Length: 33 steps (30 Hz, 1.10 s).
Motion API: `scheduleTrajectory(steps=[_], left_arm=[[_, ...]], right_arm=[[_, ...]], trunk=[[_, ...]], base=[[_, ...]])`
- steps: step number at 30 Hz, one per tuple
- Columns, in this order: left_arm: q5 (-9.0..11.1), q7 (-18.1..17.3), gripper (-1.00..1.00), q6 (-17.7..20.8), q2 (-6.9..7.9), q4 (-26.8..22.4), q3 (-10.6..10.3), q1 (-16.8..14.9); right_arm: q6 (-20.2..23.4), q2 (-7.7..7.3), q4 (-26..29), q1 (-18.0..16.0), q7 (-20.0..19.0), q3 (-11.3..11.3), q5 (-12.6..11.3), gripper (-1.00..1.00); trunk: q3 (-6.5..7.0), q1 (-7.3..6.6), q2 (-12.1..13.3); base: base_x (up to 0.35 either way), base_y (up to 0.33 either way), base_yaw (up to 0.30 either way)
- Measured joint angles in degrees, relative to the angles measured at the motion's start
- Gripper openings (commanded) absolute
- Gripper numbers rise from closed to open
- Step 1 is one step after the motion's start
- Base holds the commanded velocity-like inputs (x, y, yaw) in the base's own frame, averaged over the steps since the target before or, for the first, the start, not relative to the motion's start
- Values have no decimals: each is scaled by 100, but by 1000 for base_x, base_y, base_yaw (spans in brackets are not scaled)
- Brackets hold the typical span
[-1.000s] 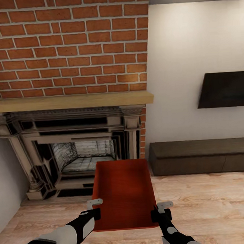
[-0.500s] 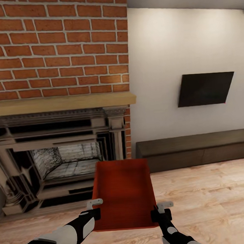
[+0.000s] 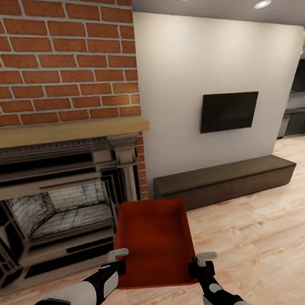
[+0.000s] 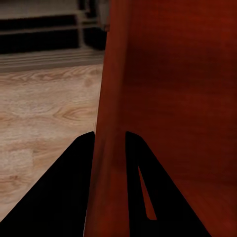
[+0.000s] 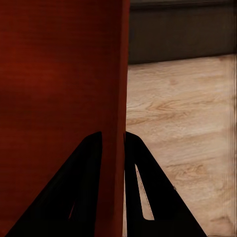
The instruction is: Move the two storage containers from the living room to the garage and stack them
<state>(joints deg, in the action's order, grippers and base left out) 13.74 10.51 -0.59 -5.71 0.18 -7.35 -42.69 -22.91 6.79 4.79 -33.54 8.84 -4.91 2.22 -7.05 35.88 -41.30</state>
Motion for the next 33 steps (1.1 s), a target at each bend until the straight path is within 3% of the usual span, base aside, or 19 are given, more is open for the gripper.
scheduleTrajectory(steps=[33], left_arm=[[0,0,-100,0,0,0,0,0]], right_arm=[[0,0,0,0,0,-1,-1,-100]], trunk=[[34,0,0]], base=[[0,0,-285]])
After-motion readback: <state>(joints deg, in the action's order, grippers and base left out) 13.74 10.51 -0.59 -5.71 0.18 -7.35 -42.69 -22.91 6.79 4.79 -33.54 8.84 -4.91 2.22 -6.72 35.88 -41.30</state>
